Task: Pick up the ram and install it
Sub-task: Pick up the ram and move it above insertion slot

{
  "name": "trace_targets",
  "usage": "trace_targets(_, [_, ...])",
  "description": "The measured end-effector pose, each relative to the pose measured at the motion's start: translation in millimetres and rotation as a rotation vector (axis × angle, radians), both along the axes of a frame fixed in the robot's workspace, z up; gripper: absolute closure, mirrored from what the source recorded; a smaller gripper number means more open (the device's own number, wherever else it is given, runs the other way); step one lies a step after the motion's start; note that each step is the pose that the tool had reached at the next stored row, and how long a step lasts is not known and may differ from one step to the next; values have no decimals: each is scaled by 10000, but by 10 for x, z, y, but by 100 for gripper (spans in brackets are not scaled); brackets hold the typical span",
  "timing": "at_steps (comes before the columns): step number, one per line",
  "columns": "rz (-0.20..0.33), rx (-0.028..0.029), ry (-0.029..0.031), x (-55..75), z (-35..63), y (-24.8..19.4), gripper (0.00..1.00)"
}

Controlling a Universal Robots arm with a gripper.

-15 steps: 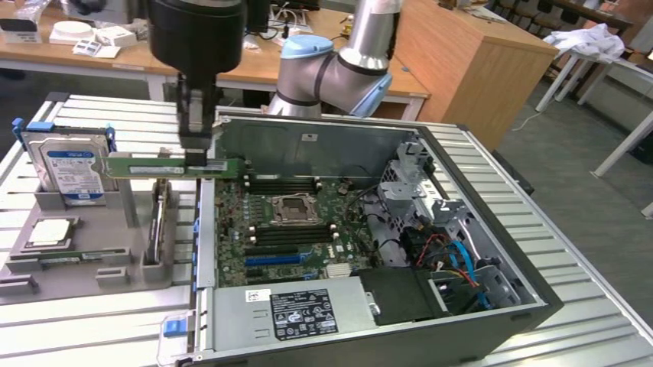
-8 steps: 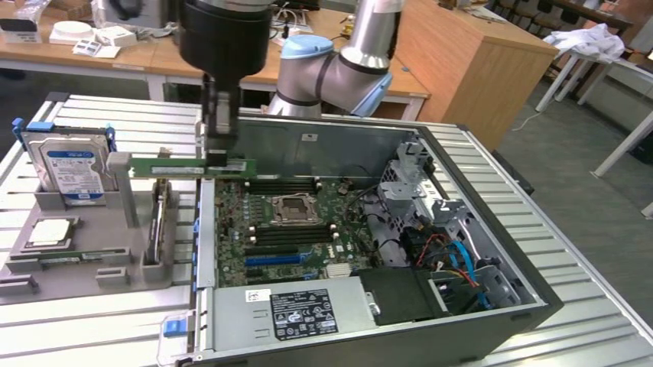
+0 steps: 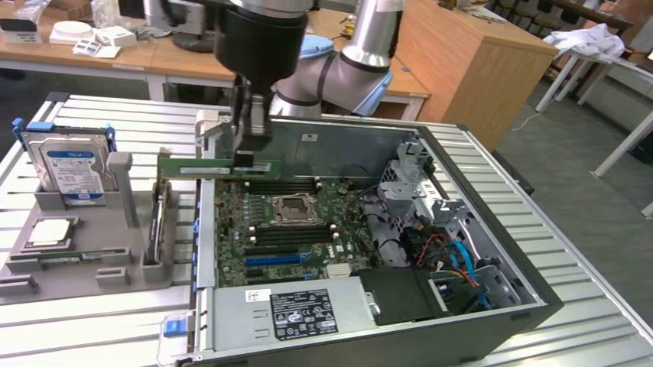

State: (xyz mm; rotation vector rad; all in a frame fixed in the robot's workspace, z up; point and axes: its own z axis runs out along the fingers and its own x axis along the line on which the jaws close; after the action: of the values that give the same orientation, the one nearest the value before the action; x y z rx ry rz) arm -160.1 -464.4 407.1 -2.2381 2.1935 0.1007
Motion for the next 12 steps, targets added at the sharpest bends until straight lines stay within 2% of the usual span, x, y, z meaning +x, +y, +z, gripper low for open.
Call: trace_targets(12, [3, 1, 63, 429, 0, 0, 88])
